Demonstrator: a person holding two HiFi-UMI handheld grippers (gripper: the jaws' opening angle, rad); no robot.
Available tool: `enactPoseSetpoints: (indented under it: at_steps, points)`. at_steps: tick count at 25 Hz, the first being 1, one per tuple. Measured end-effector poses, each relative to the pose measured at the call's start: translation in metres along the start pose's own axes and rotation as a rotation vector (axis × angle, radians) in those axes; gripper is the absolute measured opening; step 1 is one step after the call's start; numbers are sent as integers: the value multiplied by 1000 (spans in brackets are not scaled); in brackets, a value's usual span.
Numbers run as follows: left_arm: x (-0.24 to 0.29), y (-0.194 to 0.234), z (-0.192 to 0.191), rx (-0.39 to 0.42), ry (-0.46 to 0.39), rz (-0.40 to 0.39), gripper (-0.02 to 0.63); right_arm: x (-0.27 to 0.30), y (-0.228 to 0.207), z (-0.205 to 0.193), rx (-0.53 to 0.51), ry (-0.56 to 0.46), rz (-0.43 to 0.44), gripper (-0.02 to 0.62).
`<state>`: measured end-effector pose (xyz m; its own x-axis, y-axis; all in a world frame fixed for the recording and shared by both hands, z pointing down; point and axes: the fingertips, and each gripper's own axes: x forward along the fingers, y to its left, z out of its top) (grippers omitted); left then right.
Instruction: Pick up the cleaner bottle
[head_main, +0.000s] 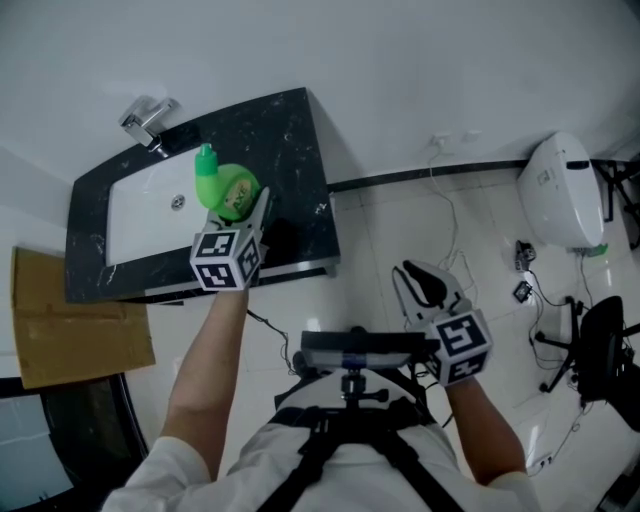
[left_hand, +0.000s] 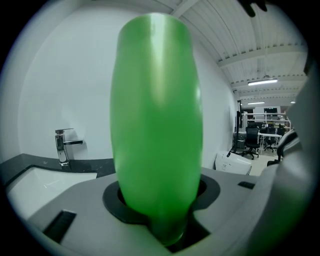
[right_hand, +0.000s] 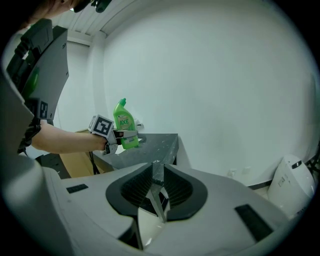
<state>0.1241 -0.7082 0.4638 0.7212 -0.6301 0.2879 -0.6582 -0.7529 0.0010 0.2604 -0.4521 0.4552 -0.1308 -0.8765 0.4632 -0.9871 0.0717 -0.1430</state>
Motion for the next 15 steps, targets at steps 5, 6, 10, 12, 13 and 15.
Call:
enactPoseSetpoints:
  at_steps: [5,6,10,12,13,15]
  points:
    - [-22,2,11,-11,-13,0,176,0,13,1,-13,-4,20,66]
    - [-26,2,13,-13,-16,0,176,0,15,1,-15,-4,23,66]
    - [-44,1,21,-13,-26,-2,176,-1,25,-1,-24,-2,36,75]
    - [-53,1,23,-13,-28,-2,176,-2,29,-1,-27,-2,41,77]
    - [-57,2,24,-14,-29,-2,176,-2,31,-1,-28,-4,44,80]
    - [-65,3,27,-13,-30,-1,176,-2,36,1,-30,-8,50,81]
